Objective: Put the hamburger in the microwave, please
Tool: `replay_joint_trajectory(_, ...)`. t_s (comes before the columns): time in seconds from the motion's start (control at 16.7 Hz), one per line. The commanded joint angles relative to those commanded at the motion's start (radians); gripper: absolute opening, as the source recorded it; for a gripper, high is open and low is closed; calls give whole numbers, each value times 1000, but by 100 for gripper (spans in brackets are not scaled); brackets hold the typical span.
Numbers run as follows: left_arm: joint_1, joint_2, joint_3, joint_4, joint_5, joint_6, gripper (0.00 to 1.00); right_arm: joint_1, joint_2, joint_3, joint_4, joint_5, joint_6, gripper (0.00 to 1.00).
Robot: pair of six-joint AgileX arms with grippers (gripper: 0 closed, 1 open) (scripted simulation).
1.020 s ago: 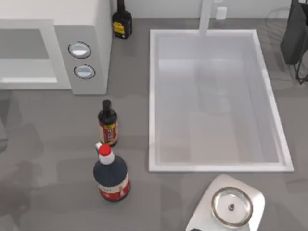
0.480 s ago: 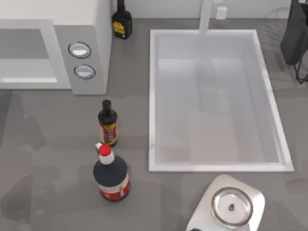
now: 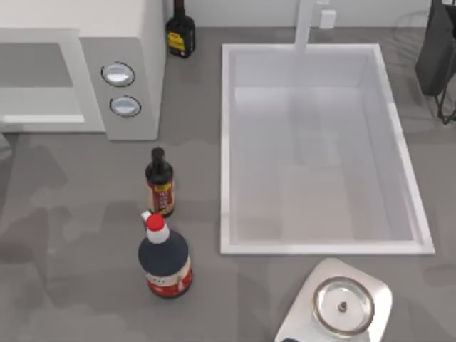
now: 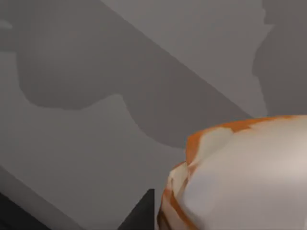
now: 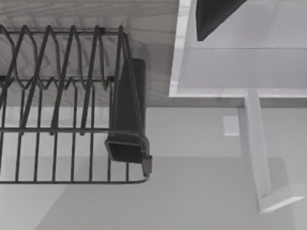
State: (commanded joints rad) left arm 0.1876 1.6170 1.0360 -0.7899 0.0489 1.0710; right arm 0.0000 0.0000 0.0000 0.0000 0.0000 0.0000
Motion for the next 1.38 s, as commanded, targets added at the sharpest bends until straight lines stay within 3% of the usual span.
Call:
replay_joint_trajectory(0.96,35,400,-141,1425,169,-809,0,0,0,0,0,0,0,100)
replay_joint_trajectory(1.14,38,447,-172,1590,190,-916,0,0,0,0,0,0,0,100)
replay_joint_trajectory(1.38,39,469,-187,1664,201,-969,0,0,0,0,0,0,0,100)
